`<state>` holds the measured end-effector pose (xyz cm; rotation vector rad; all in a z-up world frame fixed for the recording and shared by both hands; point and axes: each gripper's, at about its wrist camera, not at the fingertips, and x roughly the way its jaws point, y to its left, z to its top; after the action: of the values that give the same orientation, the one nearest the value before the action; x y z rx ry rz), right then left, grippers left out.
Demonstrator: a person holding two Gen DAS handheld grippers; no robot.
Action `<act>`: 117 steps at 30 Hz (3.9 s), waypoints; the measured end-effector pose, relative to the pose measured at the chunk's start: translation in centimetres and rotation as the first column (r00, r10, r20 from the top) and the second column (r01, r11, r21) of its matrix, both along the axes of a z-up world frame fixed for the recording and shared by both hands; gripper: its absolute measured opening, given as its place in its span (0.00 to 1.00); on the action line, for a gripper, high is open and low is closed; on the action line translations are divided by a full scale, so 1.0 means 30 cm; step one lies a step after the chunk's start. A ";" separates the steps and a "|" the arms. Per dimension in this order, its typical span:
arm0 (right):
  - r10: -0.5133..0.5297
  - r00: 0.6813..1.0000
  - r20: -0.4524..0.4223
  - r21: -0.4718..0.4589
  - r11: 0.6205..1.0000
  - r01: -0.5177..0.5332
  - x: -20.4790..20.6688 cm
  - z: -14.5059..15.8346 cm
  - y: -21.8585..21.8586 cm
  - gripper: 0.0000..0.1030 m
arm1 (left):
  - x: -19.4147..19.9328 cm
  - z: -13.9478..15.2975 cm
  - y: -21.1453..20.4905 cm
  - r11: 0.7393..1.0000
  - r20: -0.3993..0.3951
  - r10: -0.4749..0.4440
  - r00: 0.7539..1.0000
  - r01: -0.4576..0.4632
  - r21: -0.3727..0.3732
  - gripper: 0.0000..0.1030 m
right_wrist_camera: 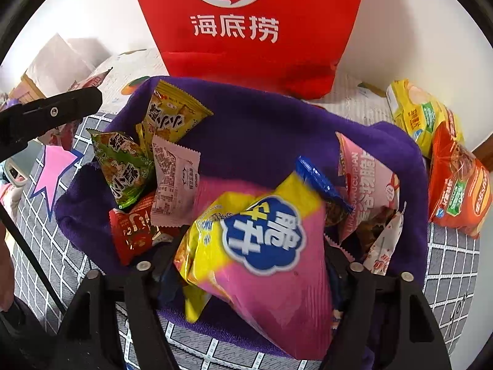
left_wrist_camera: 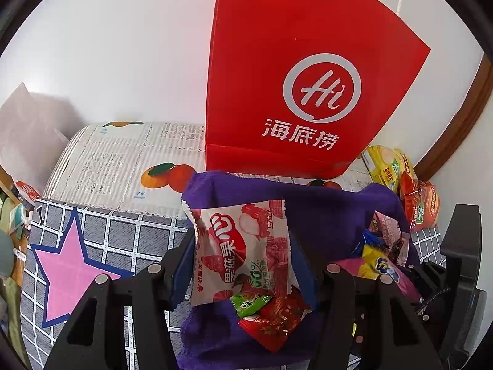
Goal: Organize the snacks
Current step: 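Carry both packets over the purple towel while lowering them onto it, then open the right gripper to release the yellow-pink bag onto the towel, then open the left gripper to release the strawberry-print packet onto the towel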
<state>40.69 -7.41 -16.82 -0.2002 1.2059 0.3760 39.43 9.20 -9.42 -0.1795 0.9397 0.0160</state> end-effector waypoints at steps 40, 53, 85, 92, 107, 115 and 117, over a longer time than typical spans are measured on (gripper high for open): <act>-0.250 0.959 0.137 0.226 0.950 0.215 0.024 0.206 -0.305 0.79 | -0.004 -0.043 -0.118 0.993 -0.051 -0.117 0.992 0.116 -0.036 0.54; -0.308 0.944 0.121 0.276 0.924 0.266 0.038 0.209 -0.351 0.74 | -0.004 -0.094 -0.193 0.983 -0.119 -0.182 0.976 0.178 -0.049 0.56; -0.270 0.949 0.163 0.220 0.948 0.232 0.017 0.224 -0.303 0.74 | -0.004 -0.072 -0.175 0.984 -0.129 -0.174 0.976 0.167 -0.067 0.75; -0.257 0.950 0.176 0.205 0.954 0.220 0.010 0.230 -0.285 0.74 | -0.015 -0.046 -0.167 0.984 -0.114 -0.178 0.978 0.173 -0.046 0.75; -0.228 0.960 0.164 0.230 0.955 0.187 -0.021 0.252 -0.233 0.74 | -0.026 0.004 -0.124 0.988 -0.097 -0.155 0.983 0.152 -0.029 0.75; -0.244 0.945 0.219 0.191 0.960 0.204 -0.081 0.308 -0.233 0.74 | -0.044 0.029 -0.148 0.989 -0.077 -0.146 0.986 0.147 0.013 0.75; -0.249 0.946 0.209 0.183 0.960 0.212 -0.115 0.316 -0.247 0.74 | -0.053 0.042 -0.164 0.988 -0.060 -0.150 0.987 0.152 0.032 0.75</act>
<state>37.25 -14.81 -7.34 0.0358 0.9523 0.2334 37.85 4.28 -8.17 -0.0736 1.0075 -0.1018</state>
